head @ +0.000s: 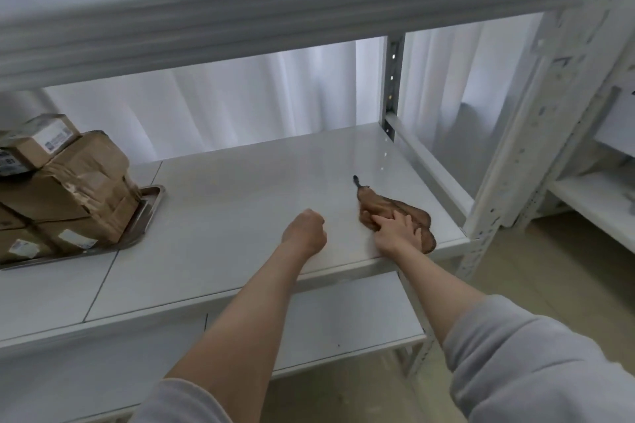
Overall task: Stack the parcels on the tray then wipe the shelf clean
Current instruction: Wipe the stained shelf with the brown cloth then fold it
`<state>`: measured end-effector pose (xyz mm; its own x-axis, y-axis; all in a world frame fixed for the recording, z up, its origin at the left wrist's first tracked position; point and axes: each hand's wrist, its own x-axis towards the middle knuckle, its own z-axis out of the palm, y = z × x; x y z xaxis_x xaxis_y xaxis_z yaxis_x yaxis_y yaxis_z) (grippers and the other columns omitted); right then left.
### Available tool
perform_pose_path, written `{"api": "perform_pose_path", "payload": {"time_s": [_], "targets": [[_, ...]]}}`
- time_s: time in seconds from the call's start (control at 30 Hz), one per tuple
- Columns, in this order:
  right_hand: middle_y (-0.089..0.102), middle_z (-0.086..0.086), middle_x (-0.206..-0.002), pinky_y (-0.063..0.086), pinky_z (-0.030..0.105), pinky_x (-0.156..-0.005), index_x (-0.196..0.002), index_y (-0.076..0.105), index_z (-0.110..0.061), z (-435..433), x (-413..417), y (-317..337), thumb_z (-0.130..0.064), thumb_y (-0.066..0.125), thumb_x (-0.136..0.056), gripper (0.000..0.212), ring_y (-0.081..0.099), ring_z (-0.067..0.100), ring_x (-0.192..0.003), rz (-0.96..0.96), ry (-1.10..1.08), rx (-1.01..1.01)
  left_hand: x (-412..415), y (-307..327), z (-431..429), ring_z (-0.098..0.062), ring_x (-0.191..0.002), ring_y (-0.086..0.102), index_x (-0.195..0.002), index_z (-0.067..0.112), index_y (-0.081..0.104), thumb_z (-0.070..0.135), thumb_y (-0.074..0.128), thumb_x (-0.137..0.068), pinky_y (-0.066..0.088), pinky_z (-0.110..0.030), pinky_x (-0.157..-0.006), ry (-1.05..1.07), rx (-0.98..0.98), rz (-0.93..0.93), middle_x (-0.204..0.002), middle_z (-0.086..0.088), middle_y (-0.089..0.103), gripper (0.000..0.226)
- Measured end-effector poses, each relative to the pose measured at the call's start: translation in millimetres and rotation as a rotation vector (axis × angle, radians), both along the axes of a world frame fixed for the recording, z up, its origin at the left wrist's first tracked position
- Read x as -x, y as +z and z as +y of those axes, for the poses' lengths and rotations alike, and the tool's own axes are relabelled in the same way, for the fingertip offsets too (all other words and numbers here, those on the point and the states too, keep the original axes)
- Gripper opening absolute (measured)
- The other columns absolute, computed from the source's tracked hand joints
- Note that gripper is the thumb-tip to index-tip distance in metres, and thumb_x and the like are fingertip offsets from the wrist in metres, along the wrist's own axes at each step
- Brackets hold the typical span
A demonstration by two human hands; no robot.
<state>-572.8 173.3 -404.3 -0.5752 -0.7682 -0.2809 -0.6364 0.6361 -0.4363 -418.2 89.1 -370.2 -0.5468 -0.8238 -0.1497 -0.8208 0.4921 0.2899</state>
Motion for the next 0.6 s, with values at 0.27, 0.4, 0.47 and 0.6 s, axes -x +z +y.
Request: {"api": "perform_pose_path", "payload": {"time_s": [0.27,0.4,0.47,0.6], "targets": [[-0.002,0.001,-0.163,-0.007,0.057,-0.116,-0.146,0.029,-0.047,-45,-10,14,-0.033,0.026,-0.101,0.047,-0.01,0.033,-0.148,-0.042,0.112,-0.093,22,-1,-27,-0.025,-0.126,0.048,-0.132,0.008,0.053,0.007,0.039,-0.095,0.04,-0.034,-0.106,-0.024,0.032,0.053,-0.141,-0.008,0.044,0.04],[0.006,-0.003,-0.162,-0.007,0.054,-0.117,-0.141,0.044,-0.04,-89,-22,12,-0.036,0.037,-0.099,0.043,-0.007,0.028,-0.149,-0.071,0.376,-0.064,37,-6,-60,-0.026,-0.12,0.053,-0.118,0.008,0.064,0.01,0.04,-0.092,0.044,-0.034,-0.099,-0.049,0.064,0.042,-0.136,-0.008,0.048,0.035],[0.007,-0.006,-0.162,-0.006,0.052,-0.118,-0.14,0.047,-0.035,-109,-16,12,-0.032,0.041,-0.099,0.042,-0.006,0.025,-0.149,-0.088,0.402,-0.052,46,-8,-80,-0.025,-0.117,0.054,-0.114,0.008,0.066,0.011,0.041,-0.091,0.046,-0.034,-0.097,-0.066,0.054,0.038,-0.137,-0.007,0.048,0.034],[0.004,-0.004,-0.163,-0.007,0.05,-0.118,-0.137,0.048,-0.041,-133,11,14,-0.029,0.042,-0.099,0.04,-0.007,0.024,-0.149,-0.116,0.306,-0.02,66,-11,-106,-0.027,-0.12,0.052,-0.123,0.008,0.06,0.007,0.038,-0.092,0.045,-0.037,-0.098,-0.101,0.025,0.062,-0.141,-0.007,0.044,0.038]]}}
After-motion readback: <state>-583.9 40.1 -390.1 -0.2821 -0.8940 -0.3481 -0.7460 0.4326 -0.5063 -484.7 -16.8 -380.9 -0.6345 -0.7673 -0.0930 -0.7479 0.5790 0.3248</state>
